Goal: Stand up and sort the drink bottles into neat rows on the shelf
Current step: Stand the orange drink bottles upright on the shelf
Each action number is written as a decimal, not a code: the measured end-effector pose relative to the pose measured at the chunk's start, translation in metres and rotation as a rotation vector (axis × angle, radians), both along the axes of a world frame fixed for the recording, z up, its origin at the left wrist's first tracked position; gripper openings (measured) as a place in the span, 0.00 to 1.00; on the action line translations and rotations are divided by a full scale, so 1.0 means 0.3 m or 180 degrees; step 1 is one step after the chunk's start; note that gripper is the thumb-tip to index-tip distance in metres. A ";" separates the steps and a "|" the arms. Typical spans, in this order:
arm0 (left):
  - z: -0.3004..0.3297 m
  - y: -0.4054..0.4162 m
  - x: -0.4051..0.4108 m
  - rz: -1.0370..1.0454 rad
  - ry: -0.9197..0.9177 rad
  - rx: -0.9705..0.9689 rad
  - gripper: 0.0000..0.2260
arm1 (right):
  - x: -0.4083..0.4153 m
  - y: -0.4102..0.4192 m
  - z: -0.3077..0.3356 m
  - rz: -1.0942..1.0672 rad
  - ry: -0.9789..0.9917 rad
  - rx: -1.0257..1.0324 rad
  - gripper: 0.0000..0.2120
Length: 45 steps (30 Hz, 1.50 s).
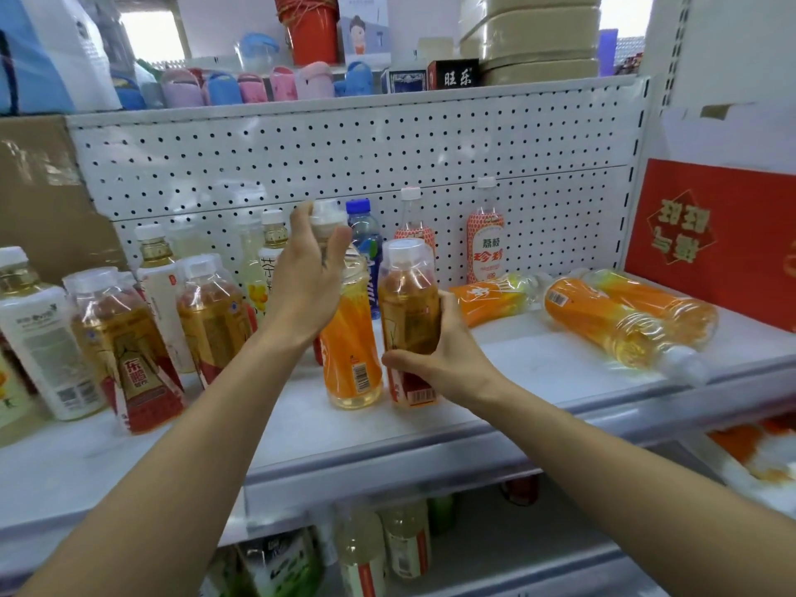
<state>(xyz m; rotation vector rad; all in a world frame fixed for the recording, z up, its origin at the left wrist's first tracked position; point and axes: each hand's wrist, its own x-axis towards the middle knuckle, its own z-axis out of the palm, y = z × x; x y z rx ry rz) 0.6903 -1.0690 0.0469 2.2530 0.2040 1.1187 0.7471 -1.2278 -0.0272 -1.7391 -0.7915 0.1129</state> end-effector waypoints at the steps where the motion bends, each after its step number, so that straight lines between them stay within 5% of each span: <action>1: -0.008 -0.010 -0.006 0.0144 0.0023 0.0062 0.26 | 0.002 -0.024 0.001 0.0108 -0.0027 -0.0149 0.38; 4: -0.039 -0.107 -0.029 0.0599 -0.0543 0.0661 0.25 | 0.018 -0.117 0.005 0.0143 -0.0459 -0.0642 0.34; 8: -0.087 -0.330 0.001 -0.0153 -0.1082 0.1477 0.20 | 0.087 -0.275 0.000 -0.0122 -0.1313 -0.1036 0.31; 10: -0.109 -0.419 0.078 -0.0527 -0.0696 0.1683 0.19 | 0.136 -0.374 0.003 -0.0339 -0.1747 -0.1309 0.29; 13: -0.144 -0.496 0.258 -0.0650 0.0337 0.1155 0.21 | 0.218 -0.528 0.015 -0.0861 -0.2148 -0.2083 0.31; 17: -0.197 -0.485 0.515 -0.0156 0.1497 0.0946 0.27 | 0.291 -0.667 0.010 -0.1031 -0.2159 -0.3092 0.31; 22: -0.243 -0.448 0.695 0.0692 0.2541 0.1705 0.33 | 0.334 -0.734 -0.017 -0.1117 -0.2135 -0.3158 0.33; 26: -0.255 -0.458 0.742 0.1188 0.2590 0.2196 0.31 | 0.373 -0.769 -0.016 -0.1137 -0.2000 -0.3120 0.36; 32: -0.245 -0.479 0.730 0.1080 0.2439 0.2002 0.32 | 0.423 -0.824 -0.001 -0.1000 -0.1803 -0.3028 0.36; 36: -0.230 -0.490 0.671 0.0932 0.2020 0.1343 0.30 | 0.438 -0.842 -0.006 -0.0930 -0.1833 -0.2993 0.35; 42: -0.221 -0.547 0.588 -0.0277 0.0572 -0.1308 0.26 | 0.457 -0.860 0.013 -0.0734 -0.1842 -0.2718 0.32; 45: -0.247 -0.604 0.577 -0.0565 0.0297 -0.1836 0.32 | 0.480 -0.872 0.066 -0.0667 -0.1806 -0.2610 0.36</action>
